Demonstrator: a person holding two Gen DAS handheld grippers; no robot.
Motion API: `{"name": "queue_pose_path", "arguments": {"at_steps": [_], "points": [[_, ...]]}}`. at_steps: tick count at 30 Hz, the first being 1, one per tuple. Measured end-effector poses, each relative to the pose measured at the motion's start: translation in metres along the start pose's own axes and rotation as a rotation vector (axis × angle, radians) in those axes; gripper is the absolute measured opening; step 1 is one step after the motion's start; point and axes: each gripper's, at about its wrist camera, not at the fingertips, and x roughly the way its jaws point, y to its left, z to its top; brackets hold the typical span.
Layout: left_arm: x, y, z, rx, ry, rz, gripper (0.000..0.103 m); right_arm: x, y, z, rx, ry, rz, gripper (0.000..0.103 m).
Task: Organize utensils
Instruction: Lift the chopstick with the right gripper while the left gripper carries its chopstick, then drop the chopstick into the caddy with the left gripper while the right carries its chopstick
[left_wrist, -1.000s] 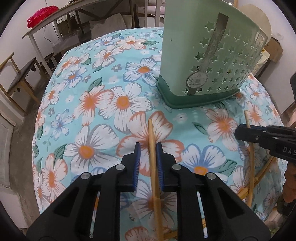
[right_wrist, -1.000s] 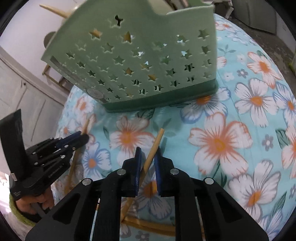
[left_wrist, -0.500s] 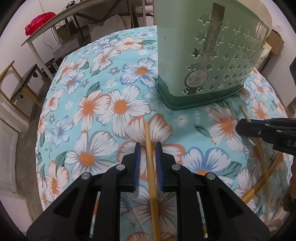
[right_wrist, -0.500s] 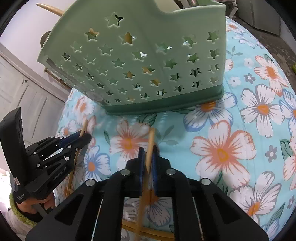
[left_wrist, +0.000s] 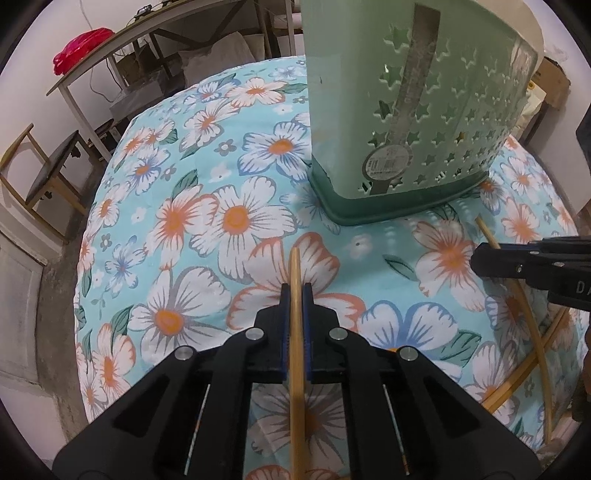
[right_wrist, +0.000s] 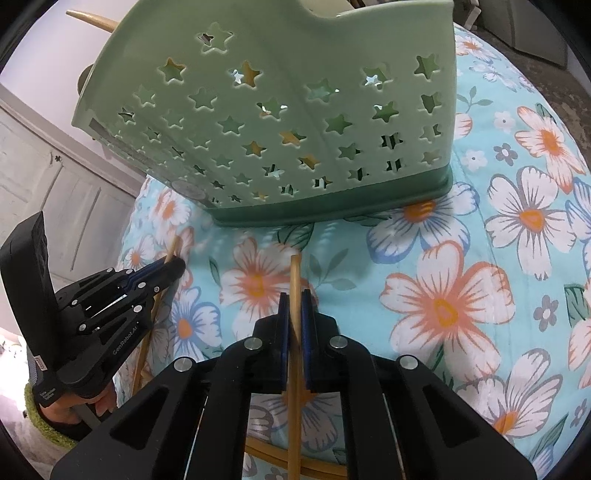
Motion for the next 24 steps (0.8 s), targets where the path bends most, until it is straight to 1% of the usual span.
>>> {"name": "queue_pose_path", "arguments": {"at_steps": [3, 6, 10, 11, 14, 16, 20, 22, 24], "points": [[-0.015, 0.003, 0.005, -0.019, -0.033, -0.024, 0.005, -0.003, -0.004, 0.001, 0.003, 0.001, 0.009, 0.006], [-0.043, 0.011, 0.010, -0.048, -0.095, -0.068, 0.005, -0.007, -0.006, 0.001, 0.002, -0.004, 0.016, 0.006], [-0.078, 0.032, 0.013, -0.156, -0.151, -0.216, 0.005, -0.016, -0.006, -0.003, -0.003, -0.016, 0.031, 0.006], [-0.089, 0.040, 0.013, -0.192, -0.169, -0.266, 0.005, -0.018, -0.006, -0.004, -0.007, -0.020, 0.033, 0.006], [-0.114, 0.050, 0.016, -0.247, -0.212, -0.330, 0.005, -0.026, -0.006, -0.007, -0.014, -0.033, 0.042, 0.006], [-0.132, 0.053, 0.018, -0.255, -0.248, -0.345, 0.005, -0.032, -0.007, -0.008, -0.018, -0.047, 0.042, 0.006], [-0.176, 0.053, 0.027, -0.244, -0.361, -0.360, 0.005, -0.049, -0.012, -0.013, -0.028, -0.078, 0.044, 0.006], [-0.207, 0.052, 0.036, -0.226, -0.459, -0.367, 0.005, -0.056, -0.012, -0.014, -0.032, -0.092, 0.042, 0.006], [-0.230, 0.050, 0.046, -0.209, -0.549, -0.369, 0.005, -0.064, -0.012, -0.016, -0.032, -0.108, 0.046, 0.006]]}}
